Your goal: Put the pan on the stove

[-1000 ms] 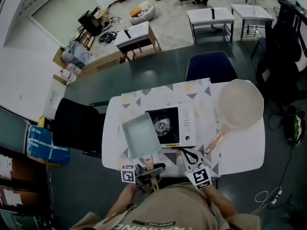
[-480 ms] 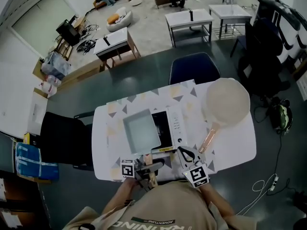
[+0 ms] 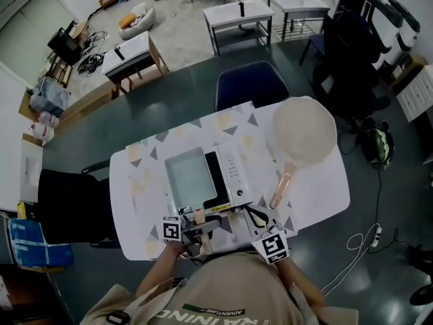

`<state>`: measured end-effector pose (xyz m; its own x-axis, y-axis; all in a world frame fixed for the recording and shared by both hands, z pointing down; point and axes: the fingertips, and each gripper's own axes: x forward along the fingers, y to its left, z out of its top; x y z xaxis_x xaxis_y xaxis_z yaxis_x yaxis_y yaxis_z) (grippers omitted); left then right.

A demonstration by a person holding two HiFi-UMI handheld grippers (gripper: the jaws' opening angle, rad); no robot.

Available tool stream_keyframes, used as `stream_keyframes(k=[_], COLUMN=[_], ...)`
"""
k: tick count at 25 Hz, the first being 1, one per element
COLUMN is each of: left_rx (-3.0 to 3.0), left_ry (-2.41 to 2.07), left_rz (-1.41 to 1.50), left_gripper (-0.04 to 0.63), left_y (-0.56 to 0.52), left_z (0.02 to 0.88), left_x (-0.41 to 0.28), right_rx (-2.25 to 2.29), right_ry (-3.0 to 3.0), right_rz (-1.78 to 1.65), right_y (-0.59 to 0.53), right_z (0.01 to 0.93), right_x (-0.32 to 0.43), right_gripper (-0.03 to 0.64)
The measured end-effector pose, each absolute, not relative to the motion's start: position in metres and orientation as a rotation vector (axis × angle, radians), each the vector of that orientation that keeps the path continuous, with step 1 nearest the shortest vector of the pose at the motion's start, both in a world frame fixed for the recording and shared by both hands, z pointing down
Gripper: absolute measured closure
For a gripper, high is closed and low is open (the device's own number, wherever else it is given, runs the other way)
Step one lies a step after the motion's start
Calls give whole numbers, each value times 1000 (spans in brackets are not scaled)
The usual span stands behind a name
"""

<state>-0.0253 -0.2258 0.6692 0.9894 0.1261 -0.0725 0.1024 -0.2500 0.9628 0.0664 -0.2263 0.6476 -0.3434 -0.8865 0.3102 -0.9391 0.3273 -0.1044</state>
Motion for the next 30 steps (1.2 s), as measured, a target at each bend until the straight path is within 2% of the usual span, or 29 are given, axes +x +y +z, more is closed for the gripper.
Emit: stream_keyframes(k=[30], left_rx=[1819], left_ry=[216], left_rz=[64], left_gripper=[477], left_y=[-224], left_z=[705], left_x=[-19], right_rx=[1674], right_ry=[-2355], right_rz=[337], right_y=[-234], right_z=[622], right_x=[58], right_gripper=[617])
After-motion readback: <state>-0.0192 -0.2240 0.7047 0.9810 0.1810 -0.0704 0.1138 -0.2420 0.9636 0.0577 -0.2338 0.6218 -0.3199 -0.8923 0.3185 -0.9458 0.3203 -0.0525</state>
